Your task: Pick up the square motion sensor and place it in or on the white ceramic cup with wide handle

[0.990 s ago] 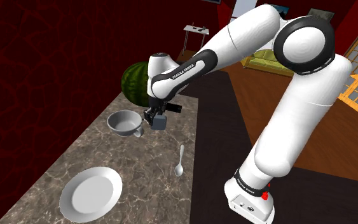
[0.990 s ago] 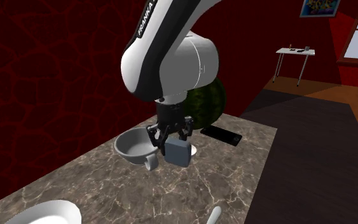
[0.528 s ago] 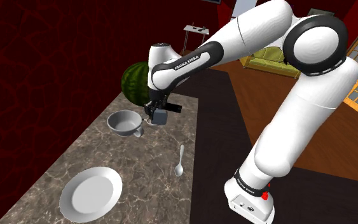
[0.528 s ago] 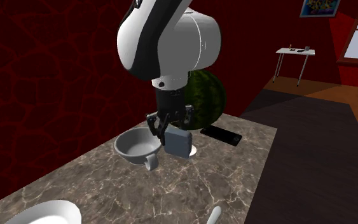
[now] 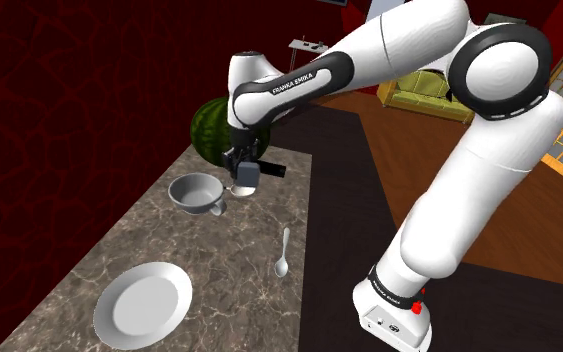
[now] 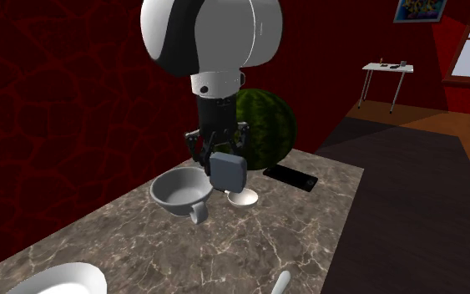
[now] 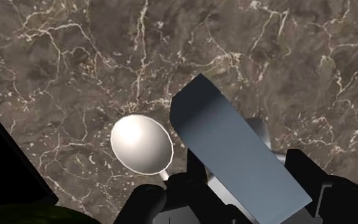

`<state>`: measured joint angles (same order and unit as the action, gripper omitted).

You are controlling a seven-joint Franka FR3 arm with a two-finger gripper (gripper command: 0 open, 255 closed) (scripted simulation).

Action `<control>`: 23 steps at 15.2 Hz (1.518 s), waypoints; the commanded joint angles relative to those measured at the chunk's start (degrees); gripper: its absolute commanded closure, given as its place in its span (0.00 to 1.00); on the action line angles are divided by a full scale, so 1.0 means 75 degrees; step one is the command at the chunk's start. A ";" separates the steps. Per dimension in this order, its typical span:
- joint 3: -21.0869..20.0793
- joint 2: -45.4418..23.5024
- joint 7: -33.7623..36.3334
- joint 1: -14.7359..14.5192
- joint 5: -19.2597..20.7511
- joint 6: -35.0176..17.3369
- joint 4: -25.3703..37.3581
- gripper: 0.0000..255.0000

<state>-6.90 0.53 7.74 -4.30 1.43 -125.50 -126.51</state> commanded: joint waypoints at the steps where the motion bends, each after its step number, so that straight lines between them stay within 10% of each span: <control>1: -0.0066 -0.0495 0.0167 -0.0063 0.0071 0.0169 0.0656 1.00; 11: -0.0219 -0.3527 0.0905 -0.0618 0.0521 0.1609 0.5075 1.00; 23: -0.0164 -0.3981 0.0978 -0.0640 0.0610 0.0593 0.4508 1.00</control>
<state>-8.15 -28.89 14.93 -9.00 5.91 -120.42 -92.55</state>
